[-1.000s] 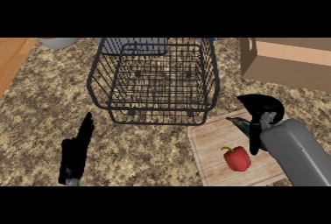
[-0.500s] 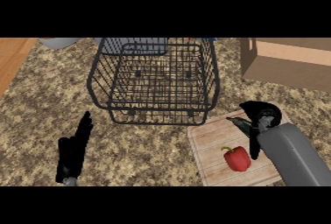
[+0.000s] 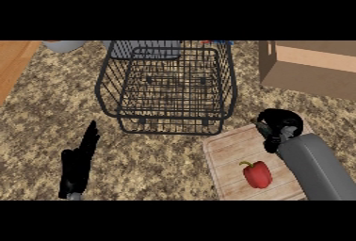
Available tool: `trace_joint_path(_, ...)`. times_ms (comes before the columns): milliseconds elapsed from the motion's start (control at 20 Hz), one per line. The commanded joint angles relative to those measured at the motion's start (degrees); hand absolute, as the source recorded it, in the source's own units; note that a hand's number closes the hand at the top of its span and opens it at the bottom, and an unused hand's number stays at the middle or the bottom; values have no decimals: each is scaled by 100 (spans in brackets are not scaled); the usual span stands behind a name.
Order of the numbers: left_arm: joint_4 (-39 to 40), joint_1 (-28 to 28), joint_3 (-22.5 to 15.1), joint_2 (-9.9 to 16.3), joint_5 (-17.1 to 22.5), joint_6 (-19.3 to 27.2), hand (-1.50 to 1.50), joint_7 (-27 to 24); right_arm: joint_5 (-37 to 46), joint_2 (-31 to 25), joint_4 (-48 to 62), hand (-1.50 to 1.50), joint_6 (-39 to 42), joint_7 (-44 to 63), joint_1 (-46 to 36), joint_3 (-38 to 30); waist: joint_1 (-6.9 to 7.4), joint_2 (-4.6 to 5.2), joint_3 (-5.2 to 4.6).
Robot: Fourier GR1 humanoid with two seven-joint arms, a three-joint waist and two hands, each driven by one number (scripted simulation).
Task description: Pick the eggplant from the cutting board and place it in the tiered basket
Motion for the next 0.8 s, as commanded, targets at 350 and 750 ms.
trace_joint_path(350,-14,221,101,59,-47,-63,0,-151,763,102,-481,150,-1373,-1353,607,801,-50,21,26)
trace_joint_path(750,44,-77,31,-133,-172,107,0,91,643,500,-1477,150,-2433,-1543,935,492,-70,27,26)
